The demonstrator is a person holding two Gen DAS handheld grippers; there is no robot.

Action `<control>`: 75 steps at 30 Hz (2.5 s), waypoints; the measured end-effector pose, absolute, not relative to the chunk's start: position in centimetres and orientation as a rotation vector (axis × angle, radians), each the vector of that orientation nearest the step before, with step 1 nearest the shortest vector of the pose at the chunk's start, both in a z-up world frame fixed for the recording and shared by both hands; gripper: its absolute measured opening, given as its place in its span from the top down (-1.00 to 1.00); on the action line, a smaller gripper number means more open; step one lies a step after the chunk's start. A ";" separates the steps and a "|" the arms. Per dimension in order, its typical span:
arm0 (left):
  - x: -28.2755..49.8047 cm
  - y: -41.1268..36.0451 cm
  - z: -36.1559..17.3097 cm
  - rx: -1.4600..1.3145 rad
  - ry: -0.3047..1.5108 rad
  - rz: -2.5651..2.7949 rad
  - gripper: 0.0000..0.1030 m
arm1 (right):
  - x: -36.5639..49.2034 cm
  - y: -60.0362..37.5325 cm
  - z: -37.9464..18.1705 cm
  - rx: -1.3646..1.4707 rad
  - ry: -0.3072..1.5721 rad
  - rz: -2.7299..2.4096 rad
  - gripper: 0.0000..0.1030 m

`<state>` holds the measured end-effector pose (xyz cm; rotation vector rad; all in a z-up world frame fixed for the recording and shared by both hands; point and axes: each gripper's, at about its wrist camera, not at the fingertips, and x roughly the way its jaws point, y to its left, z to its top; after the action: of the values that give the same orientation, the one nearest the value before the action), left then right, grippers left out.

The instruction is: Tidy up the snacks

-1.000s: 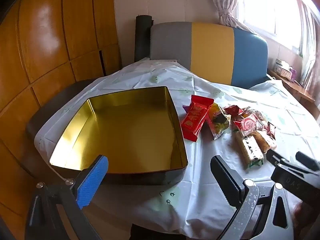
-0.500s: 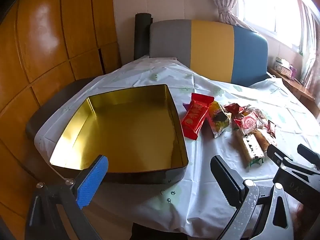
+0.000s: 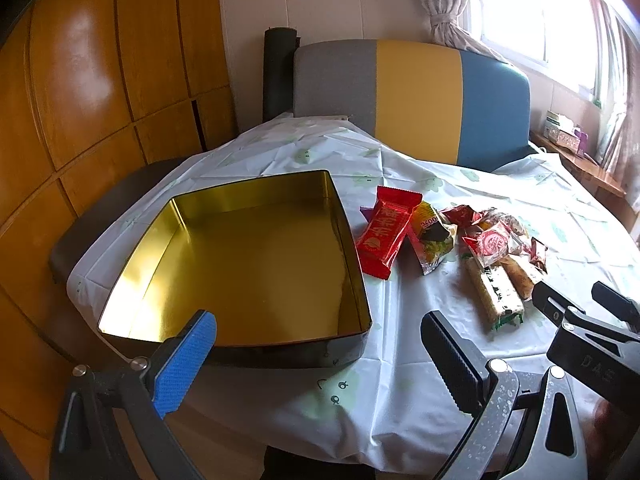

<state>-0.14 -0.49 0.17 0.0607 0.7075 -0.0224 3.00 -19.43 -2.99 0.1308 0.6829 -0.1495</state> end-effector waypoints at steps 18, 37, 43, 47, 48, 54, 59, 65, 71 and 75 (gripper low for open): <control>-0.5 -1.2 0.6 0.085 0.698 -0.033 -0.99 | 2.6 -19.7 -2.9 0.138 0.669 -0.148 -0.91; -0.7 -1.6 0.9 0.090 0.689 -0.043 -0.99 | 2.6 -19.7 -2.7 0.132 0.659 -0.151 -0.91; -0.7 -1.7 1.0 0.091 0.692 -0.048 -0.99 | 2.7 -19.9 -2.6 0.133 0.657 -0.153 -0.91; -0.6 -1.8 0.9 0.091 0.697 -0.056 -0.99 | 2.8 -20.2 -2.3 0.132 0.649 -0.153 -0.91; -0.5 -1.9 0.9 0.092 0.700 -0.061 -0.99 | 2.8 -20.2 -2.2 0.131 0.648 -0.153 -0.91; -0.3 -2.1 0.7 0.078 0.709 -0.109 -0.99 | 3.5 -21.4 -1.3 0.122 0.639 -0.150 -0.91; 0.6 -2.3 0.6 0.051 0.769 -0.174 -0.99 | 5.1 -23.7 0.6 0.088 0.641 -0.112 -0.91; 3.0 -2.7 1.1 0.091 0.819 -0.258 -0.60 | 8.4 -29.2 1.7 0.098 0.706 -0.076 -0.91; 6.8 -4.6 2.6 0.178 0.817 -0.383 -0.36 | 10.3 -33.3 -0.1 0.123 0.743 -0.106 -0.88; 10.6 -6.9 2.1 0.299 0.826 -0.418 -0.11 | 11.1 -34.7 -1.2 0.183 0.787 -0.111 -0.72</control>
<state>10.60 -6.94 2.13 0.2991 0.8264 -0.4183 11.08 -34.67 -1.20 0.1833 0.7872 -0.1107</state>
